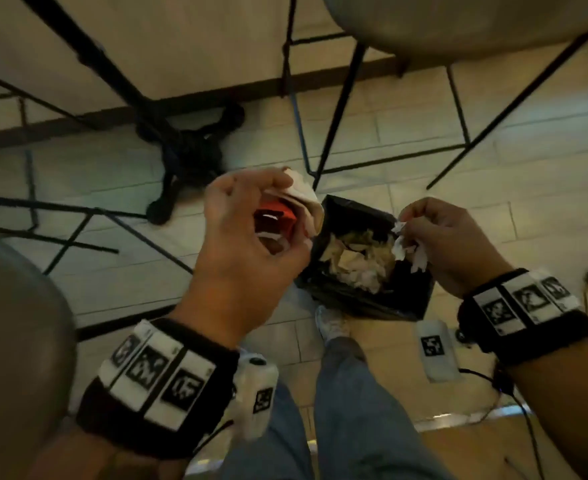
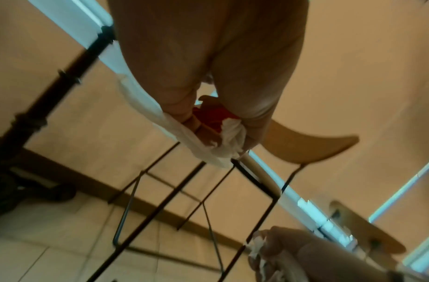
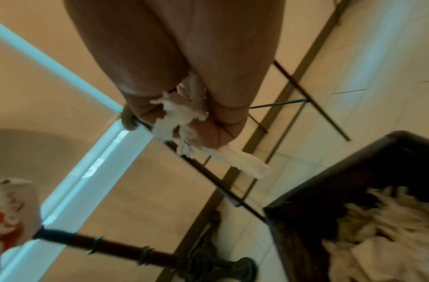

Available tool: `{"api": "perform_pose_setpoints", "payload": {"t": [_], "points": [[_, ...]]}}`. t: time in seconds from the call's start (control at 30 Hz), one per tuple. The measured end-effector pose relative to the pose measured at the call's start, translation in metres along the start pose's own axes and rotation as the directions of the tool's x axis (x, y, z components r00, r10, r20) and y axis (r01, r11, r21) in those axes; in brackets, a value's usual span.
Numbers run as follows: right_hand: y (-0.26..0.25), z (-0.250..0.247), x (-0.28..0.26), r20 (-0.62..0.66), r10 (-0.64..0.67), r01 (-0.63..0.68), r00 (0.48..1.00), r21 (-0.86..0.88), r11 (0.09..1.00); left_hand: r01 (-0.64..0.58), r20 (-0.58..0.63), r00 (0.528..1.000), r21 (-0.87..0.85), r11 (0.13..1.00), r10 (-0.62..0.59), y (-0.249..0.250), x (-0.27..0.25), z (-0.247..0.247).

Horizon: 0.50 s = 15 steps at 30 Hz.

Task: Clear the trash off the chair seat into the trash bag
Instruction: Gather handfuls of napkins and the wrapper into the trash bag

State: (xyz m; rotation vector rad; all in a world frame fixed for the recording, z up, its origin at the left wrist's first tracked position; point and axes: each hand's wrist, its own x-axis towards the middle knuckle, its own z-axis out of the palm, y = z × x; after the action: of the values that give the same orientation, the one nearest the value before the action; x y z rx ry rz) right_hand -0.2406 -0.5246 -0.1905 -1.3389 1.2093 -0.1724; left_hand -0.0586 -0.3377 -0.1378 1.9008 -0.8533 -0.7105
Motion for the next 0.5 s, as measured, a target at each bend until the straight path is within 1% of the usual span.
{"api": "perform_pose_setpoints", "payload": {"t": [0.13,0.2,0.27,0.37,0.43,0.5], "points": [[0.077,-0.027,0.044,-0.109,0.121,-0.125,0.987,-0.038,0.991,0.032,0.158,0.987,0.036,0.999,-0.038,-0.046,0.057,0.088],[0.116,-0.033,0.067,-0.129,0.179,-0.187,0.975,-0.049,0.981,0.03,0.231,0.972,0.093,0.995,-0.051,-0.074,0.077,0.126],[0.155,-0.034,0.089,-0.141,0.233,-0.24,0.962,-0.037,0.97,0.042,0.315,0.944,0.17,0.985,-0.094,-0.103,0.091,0.158],[0.209,-0.033,0.119,-0.17,0.296,-0.303,0.94,-0.018,0.953,0.1,0.409,0.89,0.256,0.961,-0.202,-0.149,0.103,0.194],[0.241,-0.03,0.137,-0.151,0.338,-0.343,0.929,-0.003,0.939,0.143,0.445,0.855,0.287,0.947,-0.264,-0.177,0.105,0.214],[0.272,-0.026,0.156,-0.14,0.386,-0.388,0.912,0.012,0.921,0.161,0.459,0.835,0.322,0.933,-0.303,-0.203,0.106,0.23]]}}
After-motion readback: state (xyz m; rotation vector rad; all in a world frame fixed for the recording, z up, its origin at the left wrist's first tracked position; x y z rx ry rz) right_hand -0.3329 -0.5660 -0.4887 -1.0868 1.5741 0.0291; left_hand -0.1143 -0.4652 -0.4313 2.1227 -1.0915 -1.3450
